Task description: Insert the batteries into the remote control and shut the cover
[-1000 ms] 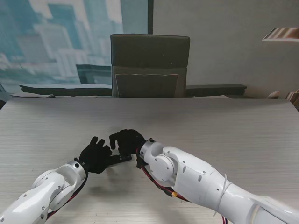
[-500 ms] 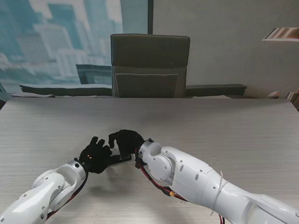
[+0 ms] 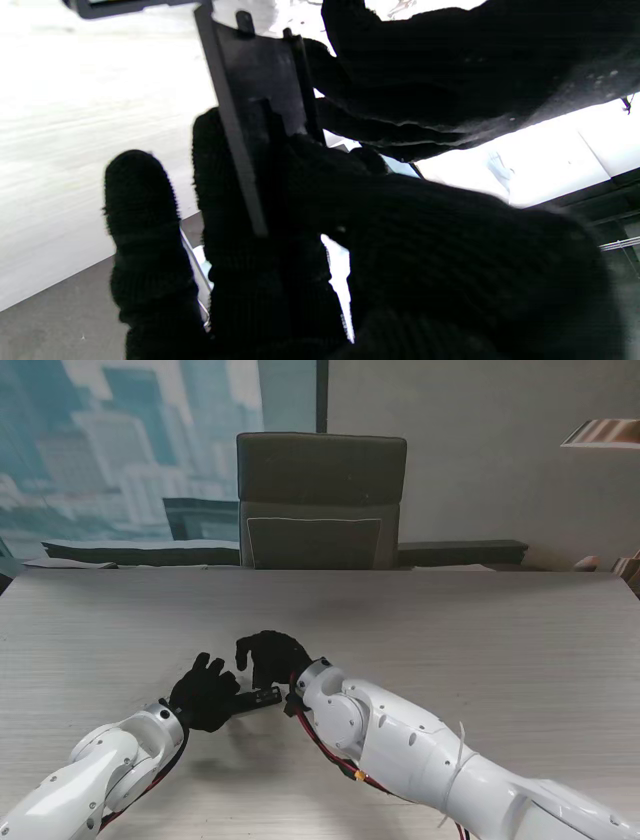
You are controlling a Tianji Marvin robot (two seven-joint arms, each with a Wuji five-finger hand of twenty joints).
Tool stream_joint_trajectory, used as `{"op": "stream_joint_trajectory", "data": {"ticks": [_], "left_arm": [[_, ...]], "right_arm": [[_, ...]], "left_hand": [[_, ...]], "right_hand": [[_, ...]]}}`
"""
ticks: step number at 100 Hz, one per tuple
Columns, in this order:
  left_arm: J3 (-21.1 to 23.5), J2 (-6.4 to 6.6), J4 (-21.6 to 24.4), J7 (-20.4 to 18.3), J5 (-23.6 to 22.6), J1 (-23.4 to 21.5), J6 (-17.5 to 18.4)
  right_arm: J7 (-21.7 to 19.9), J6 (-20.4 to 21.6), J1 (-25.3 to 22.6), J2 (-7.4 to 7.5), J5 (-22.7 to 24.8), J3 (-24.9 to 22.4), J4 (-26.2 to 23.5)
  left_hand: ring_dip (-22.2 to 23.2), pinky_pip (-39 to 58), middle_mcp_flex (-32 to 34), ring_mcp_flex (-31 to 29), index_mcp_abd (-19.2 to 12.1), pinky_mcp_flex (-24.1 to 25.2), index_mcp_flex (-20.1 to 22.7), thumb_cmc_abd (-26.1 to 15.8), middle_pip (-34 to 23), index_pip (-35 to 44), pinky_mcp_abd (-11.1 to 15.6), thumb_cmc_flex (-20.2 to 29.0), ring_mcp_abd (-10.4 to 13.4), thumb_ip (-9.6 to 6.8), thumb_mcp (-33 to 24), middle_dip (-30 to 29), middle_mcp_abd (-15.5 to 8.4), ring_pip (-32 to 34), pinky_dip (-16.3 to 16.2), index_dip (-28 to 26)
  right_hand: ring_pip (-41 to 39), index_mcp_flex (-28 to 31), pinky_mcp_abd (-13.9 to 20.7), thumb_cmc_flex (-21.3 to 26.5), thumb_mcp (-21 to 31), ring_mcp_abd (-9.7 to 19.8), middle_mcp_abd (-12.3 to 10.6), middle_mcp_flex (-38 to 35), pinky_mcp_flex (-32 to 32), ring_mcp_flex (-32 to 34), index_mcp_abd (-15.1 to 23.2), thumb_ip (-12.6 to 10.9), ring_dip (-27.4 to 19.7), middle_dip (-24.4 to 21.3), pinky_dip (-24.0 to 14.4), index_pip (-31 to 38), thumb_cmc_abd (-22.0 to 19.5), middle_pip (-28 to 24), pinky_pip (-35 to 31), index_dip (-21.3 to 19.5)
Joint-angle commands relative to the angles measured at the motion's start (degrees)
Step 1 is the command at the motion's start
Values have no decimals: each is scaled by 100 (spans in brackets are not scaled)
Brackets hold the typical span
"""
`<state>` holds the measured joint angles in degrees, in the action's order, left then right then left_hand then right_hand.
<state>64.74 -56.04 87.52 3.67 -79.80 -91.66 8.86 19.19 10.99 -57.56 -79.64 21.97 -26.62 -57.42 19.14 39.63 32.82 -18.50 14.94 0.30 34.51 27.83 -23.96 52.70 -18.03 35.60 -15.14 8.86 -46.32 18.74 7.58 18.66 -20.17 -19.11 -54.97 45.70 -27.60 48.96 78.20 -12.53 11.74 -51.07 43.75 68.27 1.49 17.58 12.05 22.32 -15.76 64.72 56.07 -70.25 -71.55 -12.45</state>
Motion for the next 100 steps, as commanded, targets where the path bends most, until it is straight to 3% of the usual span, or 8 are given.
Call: {"op": "stream_joint_trajectory", "data": {"ticks": [1, 16, 69, 100], "left_arm": [[-91, -4, -233, -204, -26, -116, -2], [-95, -4, -227, -216, -28, -114, -2], [-86, -6, -204, -260, -30, -120, -12], [-96, -5, -216, -256, -27, -114, -16]], "right_arm": [[-20, 1, -39, -61, 64, 22, 76], [191, 87, -22, -162, 78, 30, 361], [738, 498, 148, -716, -292, 56, 1463], [805, 487, 165, -867, -465, 29, 1769]], "left_hand": [[-11, 100, -93, -83, -1843, 32, 286, 134, -93, 1184, -38, 764, 80, -187, 271, 65, -79, 105, -51, -468], [-11, 98, -94, -77, -1839, 32, 288, 135, -93, 1181, -33, 770, 87, -188, 271, 65, -78, 103, -50, -466], [-11, 102, -86, -73, -1849, 28, 292, 139, -97, 1188, -30, 767, 79, -187, 268, 66, -90, 102, -52, -469], [-12, 98, -92, -71, -1844, 30, 296, 136, -94, 1187, -29, 767, 79, -184, 272, 65, -84, 102, -51, -468]], "right_hand": [[-73, 127, 25, 71, 184, 294, -151, -198, 113, 369, 278, 98, -25, 16, 82, 314, 77, -194, -172, 89], [-10, 243, 84, 37, 201, 306, -140, -187, 90, 361, 596, 105, -7, 15, 89, 807, 60, -182, -148, -17], [73, 22, 137, -96, 203, 338, -116, -27, -37, 257, 637, 66, 33, 62, 89, 1060, -201, -223, -91, -13], [79, -52, 116, -154, 204, 321, -96, 12, -123, 209, 643, 46, 52, 64, 86, 1144, -284, -234, -78, -20]]}}
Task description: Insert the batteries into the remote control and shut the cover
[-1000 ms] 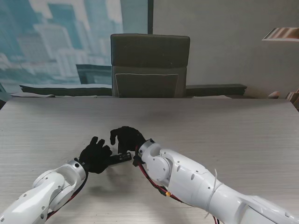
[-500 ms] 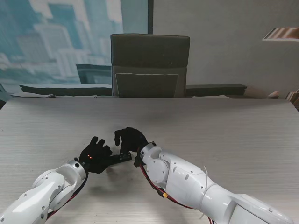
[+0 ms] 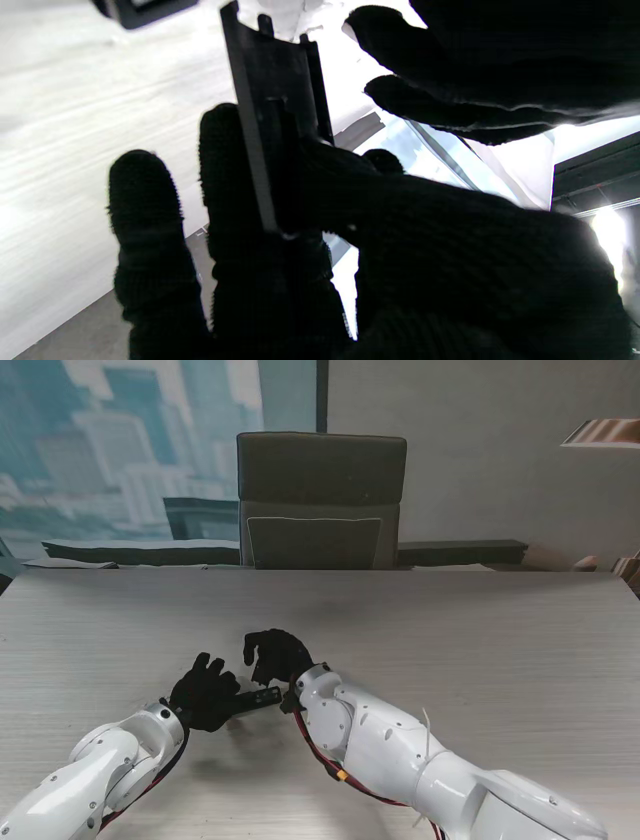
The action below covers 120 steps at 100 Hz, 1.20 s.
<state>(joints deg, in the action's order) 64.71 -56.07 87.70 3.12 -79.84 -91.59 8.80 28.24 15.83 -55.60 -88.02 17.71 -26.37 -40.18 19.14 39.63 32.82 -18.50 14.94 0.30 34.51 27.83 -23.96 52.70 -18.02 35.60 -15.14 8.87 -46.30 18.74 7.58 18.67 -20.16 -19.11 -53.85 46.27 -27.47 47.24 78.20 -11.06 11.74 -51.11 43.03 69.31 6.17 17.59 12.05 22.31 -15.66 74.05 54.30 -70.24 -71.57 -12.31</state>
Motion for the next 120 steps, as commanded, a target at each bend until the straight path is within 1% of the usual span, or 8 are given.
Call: {"op": "stream_joint_trajectory", "data": {"ticks": [1, 79, 89, 105, 109, 110, 112, 120], "left_arm": [[-94, -3, -234, -201, -24, -120, -11], [-109, 0, -244, -200, -26, -106, -6], [-101, 0, -233, -217, -27, -111, 3], [-108, -1, -234, -214, -25, -108, -6], [-110, -1, -236, -212, -25, -106, -6], [-110, -1, -236, -211, -24, -106, -6], [-111, -1, -236, -211, -24, -106, -6], [-114, 0, -239, -208, -25, -102, -4]], "right_arm": [[-104, -2, -34, -29, -44, 2, 47], [-568, -245, -357, 520, 137, -137, -462], [-594, -220, -378, 555, 167, -133, -503], [-579, -193, -393, 604, 285, -102, -560], [-574, -196, -391, 620, 329, -90, -572], [-573, -196, -390, 623, 340, -87, -574], [-570, -196, -389, 629, 358, -81, -577], [-573, -205, -389, 649, 401, -69, -594]], "left_hand": [[-12, 98, -90, -70, -1846, 31, 293, 136, -95, 1185, -29, 769, 86, -185, 268, 65, -87, 101, -51, -467], [-13, 100, -93, -69, -1864, 30, 295, 133, -92, 1187, -32, 766, 90, -187, 265, 64, -81, 100, -52, -470], [-13, 100, -93, -71, -1860, 31, 294, 136, -93, 1187, -28, 765, 93, -186, 267, 64, -89, 100, -52, -469], [-12, 98, -93, -72, -1850, 31, 291, 133, -94, 1186, -33, 763, 74, -186, 268, 65, -82, 101, -50, -469], [-13, 97, -91, -67, -1846, 32, 289, 135, -94, 1185, -36, 769, 77, -188, 265, 65, -81, 99, -50, -468], [-13, 98, -92, -67, -1848, 32, 292, 135, -94, 1188, -36, 769, 78, -189, 264, 65, -86, 99, -50, -470], [-12, 98, -93, -69, -1849, 32, 291, 136, -93, 1187, -36, 768, 81, -189, 264, 64, -84, 100, -51, -469], [-12, 98, -91, -67, -1844, 33, 294, 133, -93, 1189, -37, 767, 85, -186, 269, 64, -80, 101, -51, -470]], "right_hand": [[-33, -109, 101, 22, 208, 171, -96, 16, -57, 105, 173, 42, 51, 65, 76, 212, -109, -236, -75, -33], [77, -149, -221, -55, 145, -38, 57, -81, -294, -7, -49, 29, 155, -21, 128, 120, -102, 28, 66, 159], [95, -208, -256, -61, 150, -63, 108, -178, -278, 18, -280, 30, 186, -43, 122, -141, -13, 130, 56, 314], [29, -592, -324, -84, 146, -57, 156, -287, -245, 83, -1082, 36, 243, -37, 118, -1128, 127, 198, 39, 327], [-61, -681, -335, -99, 156, -55, 154, -318, -241, 104, -1291, 54, 230, -35, 117, -1483, 262, 161, 36, 88], [-97, -698, -345, -106, 160, -50, 151, -324, -245, 104, -1350, 60, 211, -42, 115, -1681, 297, 148, 40, -220], [-130, -751, -349, -114, 159, -48, 148, -339, -245, 107, -1426, 65, 200, -44, 113, -1849, 337, 131, 42, -453], [-230, -951, -364, -141, 169, -39, 183, -442, -229, 179, -1675, 69, 228, -63, 111, -2077, 459, 124, 41, -540]]}}
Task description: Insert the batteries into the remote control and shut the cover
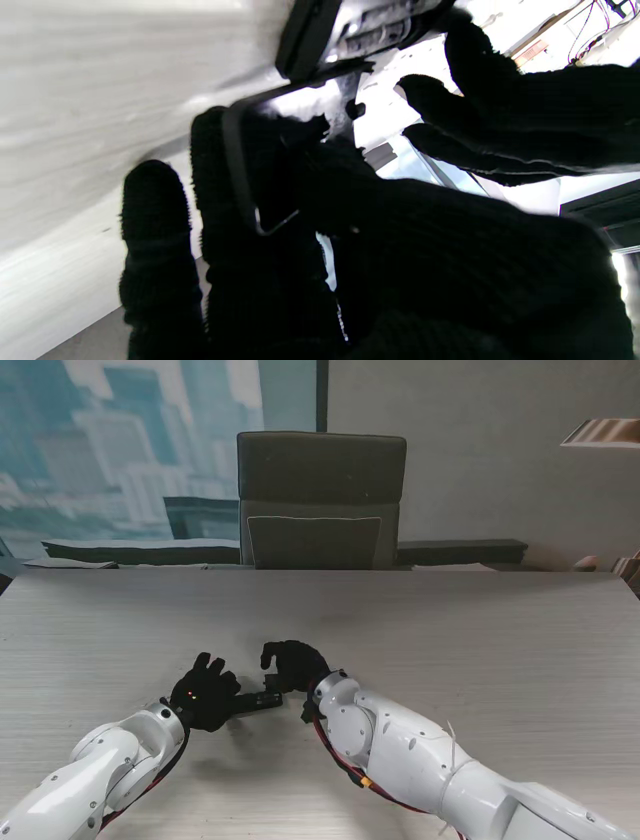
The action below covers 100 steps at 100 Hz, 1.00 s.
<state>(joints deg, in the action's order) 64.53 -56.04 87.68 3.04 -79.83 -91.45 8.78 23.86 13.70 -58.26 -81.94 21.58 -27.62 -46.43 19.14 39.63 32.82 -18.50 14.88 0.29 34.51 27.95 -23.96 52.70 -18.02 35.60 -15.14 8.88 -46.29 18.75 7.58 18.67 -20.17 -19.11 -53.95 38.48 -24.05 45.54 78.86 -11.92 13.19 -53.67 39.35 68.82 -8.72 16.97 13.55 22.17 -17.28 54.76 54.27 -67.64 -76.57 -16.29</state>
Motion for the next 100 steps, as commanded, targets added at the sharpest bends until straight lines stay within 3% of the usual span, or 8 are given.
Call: {"op": "stream_joint_trajectory", "data": {"ticks": [1, 13, 16, 21, 30, 54, 80, 100], "left_arm": [[-96, -3, -237, -200, -25, -117, -1], [-98, -3, -240, -198, -23, -114, -1], [-99, -3, -241, -196, -21, -113, -2], [-102, -4, -243, -195, -19, -111, -3], [-107, -3, -247, -198, -15, -106, -3], [-109, -4, -249, -199, -12, -102, -2], [-113, -3, -252, -200, -13, -96, 1], [-115, -2, -250, -207, -15, -96, -2]], "right_arm": [[-136, 6, -122, 44, 18, 58, 28], [-118, -41, -121, 66, 95, 77, 9], [-103, -47, -114, 72, 129, 88, 12], [-95, -56, -101, 89, 187, 110, 11], [-102, -71, -83, 126, 281, 146, -14], [-151, -183, -85, 178, 373, 179, -106], [-45, -93, -102, 190, 424, 129, -230], [204, -63, 35, 69, 480, 161, -68]], "left_hand": [[-12, 98, -91, -64, -1833, 33, 295, 118, -93, 1189, -36, 767, 85, -188, 269, 64, -80, 100, -51, -470], [-13, 99, -91, -66, -1837, 34, 290, 122, -92, 1186, -35, 769, 84, -190, 268, 63, -81, 100, -51, -469], [-13, 98, -96, -65, -1837, 36, 285, 117, -91, 1181, -35, 767, 80, -189, 270, 63, -82, 100, -51, -467], [-13, 99, -95, -66, -1840, 35, 287, 116, -91, 1182, -34, 765, 77, -188, 272, 63, -87, 100, -51, -467], [-13, 99, -94, -67, -1827, 34, 283, 119, -91, 1180, -34, 768, 79, -189, 270, 63, -73, 101, -51, -467], [-14, 102, -102, -60, -1858, 35, 280, 110, -87, 1182, -32, 765, 86, -188, 279, 61, -82, 97, -52, -471], [-14, 101, -104, -58, -1857, 34, 280, 112, -86, 1184, -31, 767, 89, -191, 281, 61, -83, 97, -52, -474], [-14, 101, -99, -61, -1860, 35, 279, 117, -88, 1181, -33, 771, 87, -192, 277, 61, -80, 97, -52, -471]], "right_hand": [[-226, -174, -705, 23, 105, 51, 44, -200, 144, 235, -216, 133, 77, -54, 274, -163, 477, -133, 541, -144], [-238, 338, -706, -65, 146, 52, 120, -528, 232, 466, -362, 183, 25, -167, 298, -230, 746, -5, 563, -190], [-186, 580, -706, -101, 157, 57, 128, -650, 269, 542, -293, 219, 47, -181, 340, -73, 822, 89, 566, 353], [-209, 877, -719, -179, 154, 68, 136, -829, 333, 564, -160, 254, 168, -238, 385, 190, 912, 211, 559, 903], [-278, 1174, -733, -255, 130, 74, 121, -1016, 418, 571, 42, 273, 295, -302, 425, 538, 986, 327, 550, 1334], [-494, 1207, -750, -298, 120, 132, 121, -1072, 496, 588, 15, 278, 408, -279, 428, 555, 1135, 254, 510, 1390], [-574, 1024, -741, -255, 130, 175, 152, -870, 498, 586, 18, 215, 412, -197, 421, 589, 796, 39, 466, 1298], [-540, 845, -711, -218, 90, 216, 170, -649, 422, 570, 9, 176, 416, -130, 414, 636, 479, -132, 424, 1250]]}}
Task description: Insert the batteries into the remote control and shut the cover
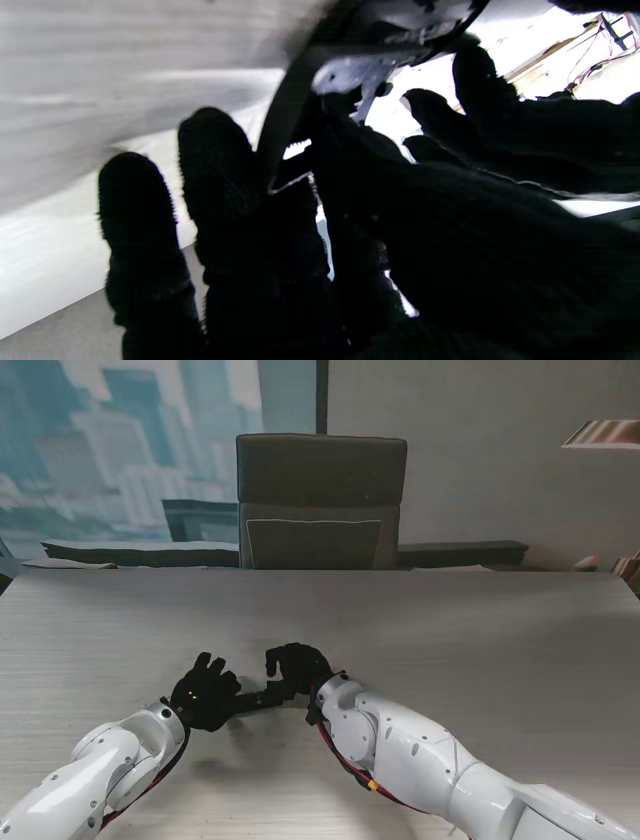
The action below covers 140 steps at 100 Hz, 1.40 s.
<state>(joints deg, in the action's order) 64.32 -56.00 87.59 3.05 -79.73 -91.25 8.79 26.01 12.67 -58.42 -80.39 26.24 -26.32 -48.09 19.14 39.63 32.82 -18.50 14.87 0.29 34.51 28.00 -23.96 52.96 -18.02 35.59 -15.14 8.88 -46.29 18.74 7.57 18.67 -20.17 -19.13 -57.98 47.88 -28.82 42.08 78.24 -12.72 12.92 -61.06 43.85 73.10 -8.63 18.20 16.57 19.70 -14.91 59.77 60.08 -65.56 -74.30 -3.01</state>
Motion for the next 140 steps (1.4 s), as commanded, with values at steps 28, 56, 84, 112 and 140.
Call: {"op": "stream_joint_trajectory", "data": {"ticks": [28, 56, 84, 112, 140], "left_arm": [[-81, -8, -238, -201, -27, -127, -11], [-70, -9, -236, -200, -24, -135, -5], [-61, -10, -228, -194, -31, -145, -10], [-64, -8, -226, -196, -35, -143, -4], [-57, -9, -213, -206, -39, -148, -4]], "right_arm": [[207, 206, 314, -341, 61, 243, 578], [330, 207, 372, -505, -49, 264, 812], [104, 113, 247, -426, -148, 243, 697], [-86, 84, 99, -215, -109, 162, 390], [-169, 156, 38, -104, -32, 153, 263]], "left_hand": [[-14, 102, -99, -65, -1850, 36, 279, 105, -88, 1157, -34, 771, 90, -192, 280, 61, -83, 99, -52, -471], [-13, 101, -92, -60, -1864, 36, 283, 107, -93, 1159, -30, 773, 79, -191, 281, 63, -87, 100, -52, -470], [-14, 100, -101, -58, -1848, 37, 280, 106, -88, 1158, -34, 775, 89, -191, 283, 61, -84, 98, -51, -470], [-14, 100, -96, -56, -1859, 35, 282, 108, -89, 1159, -29, 772, 80, -193, 284, 62, -83, 98, -51, -471], [-14, 100, -100, -56, -1848, 38, 275, 103, -87, 1156, -28, 769, 84, -190, 282, 61, -83, 98, -51, -469]], "right_hand": [[-194, -197, -205, 173, 97, 328, 198, 273, -72, -12, 37, 15, 179, 154, 195, 175, -368, -464, 145, -112], [-233, -267, -190, 189, 66, 355, 185, 357, -99, -80, 67, -1, 189, 174, 217, 217, -488, -522, 151, -138], [-226, -241, -211, 192, 77, 327, 189, 349, -137, -85, 72, -3, 154, 159, 237, 218, -433, -521, 180, -132], [-128, -127, -229, 154, 106, 289, 150, 236, -121, -14, 70, 37, 56, 95, 252, 160, -249, -430, 178, -79], [345, 43, -266, -95, 80, 158, -14, 39, -212, -7, 475, 107, 264, 31, 276, 514, -126, -110, 231, -4]]}}
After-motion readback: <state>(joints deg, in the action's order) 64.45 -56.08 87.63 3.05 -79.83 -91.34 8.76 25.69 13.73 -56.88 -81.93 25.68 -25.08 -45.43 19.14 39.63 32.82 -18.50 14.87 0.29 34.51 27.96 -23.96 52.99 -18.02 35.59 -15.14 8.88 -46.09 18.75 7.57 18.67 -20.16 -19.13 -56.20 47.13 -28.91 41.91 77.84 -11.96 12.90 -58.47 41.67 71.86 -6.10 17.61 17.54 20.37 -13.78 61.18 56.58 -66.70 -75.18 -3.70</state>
